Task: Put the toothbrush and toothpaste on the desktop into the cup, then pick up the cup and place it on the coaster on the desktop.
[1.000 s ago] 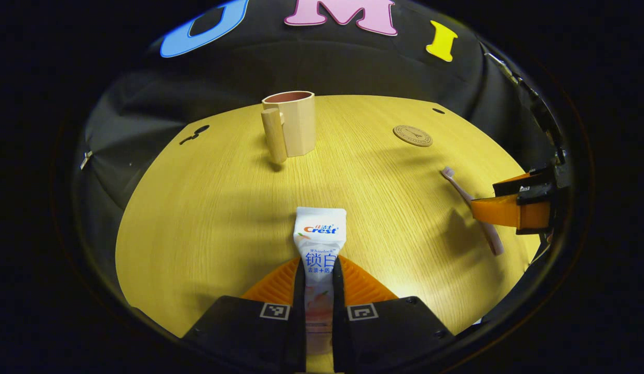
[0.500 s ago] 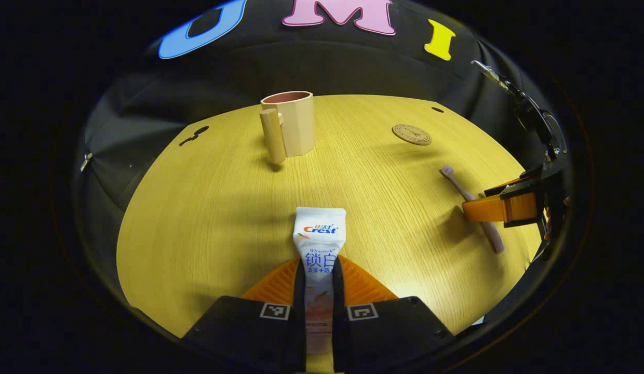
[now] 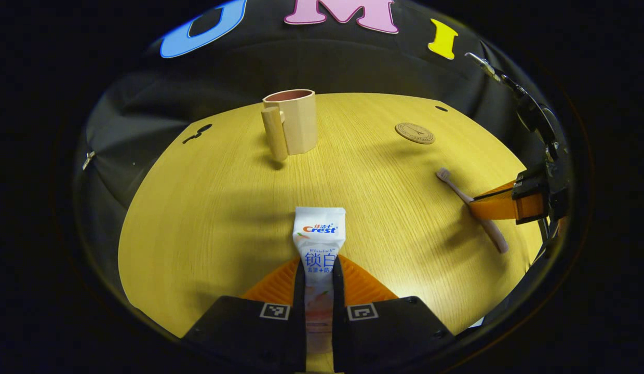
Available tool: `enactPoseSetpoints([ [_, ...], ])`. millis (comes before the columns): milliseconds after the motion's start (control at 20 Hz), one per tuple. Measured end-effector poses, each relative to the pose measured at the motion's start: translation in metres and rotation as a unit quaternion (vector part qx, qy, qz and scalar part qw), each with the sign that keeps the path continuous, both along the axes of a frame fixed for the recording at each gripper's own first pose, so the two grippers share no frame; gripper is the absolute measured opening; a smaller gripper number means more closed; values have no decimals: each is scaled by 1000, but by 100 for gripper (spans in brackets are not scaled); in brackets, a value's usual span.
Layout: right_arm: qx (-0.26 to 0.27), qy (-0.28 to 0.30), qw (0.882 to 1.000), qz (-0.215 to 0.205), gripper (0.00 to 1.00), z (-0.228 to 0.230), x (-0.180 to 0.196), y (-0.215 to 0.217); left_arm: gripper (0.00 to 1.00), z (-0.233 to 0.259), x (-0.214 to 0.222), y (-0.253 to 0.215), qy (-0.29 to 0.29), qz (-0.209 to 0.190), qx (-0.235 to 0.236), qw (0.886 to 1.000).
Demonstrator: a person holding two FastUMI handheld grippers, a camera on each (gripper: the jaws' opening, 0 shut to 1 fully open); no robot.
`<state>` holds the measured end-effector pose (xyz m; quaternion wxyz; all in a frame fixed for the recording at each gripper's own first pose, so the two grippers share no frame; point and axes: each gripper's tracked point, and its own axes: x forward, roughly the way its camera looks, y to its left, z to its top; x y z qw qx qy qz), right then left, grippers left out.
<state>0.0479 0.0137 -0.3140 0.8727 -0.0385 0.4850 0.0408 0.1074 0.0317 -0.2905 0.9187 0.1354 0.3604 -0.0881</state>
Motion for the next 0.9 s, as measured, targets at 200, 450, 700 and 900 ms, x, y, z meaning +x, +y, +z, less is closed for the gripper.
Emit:
enactPoseSetpoints([
  [200,10,2,1000,-7,5,1,-1,-5,26,0,0,0,-1,6,-1,1000],
  [450,46,3,999,4,5,6,-14,-4,25,3,-2,0,-13,16,-15,1000],
  [700,62,-17,998,16,5,15,-19,-14,23,5,-1,1,-22,32,-23,999],
  [900,80,-43,996,17,5,34,-12,-22,22,31,6,1,-63,72,-70,993],
])
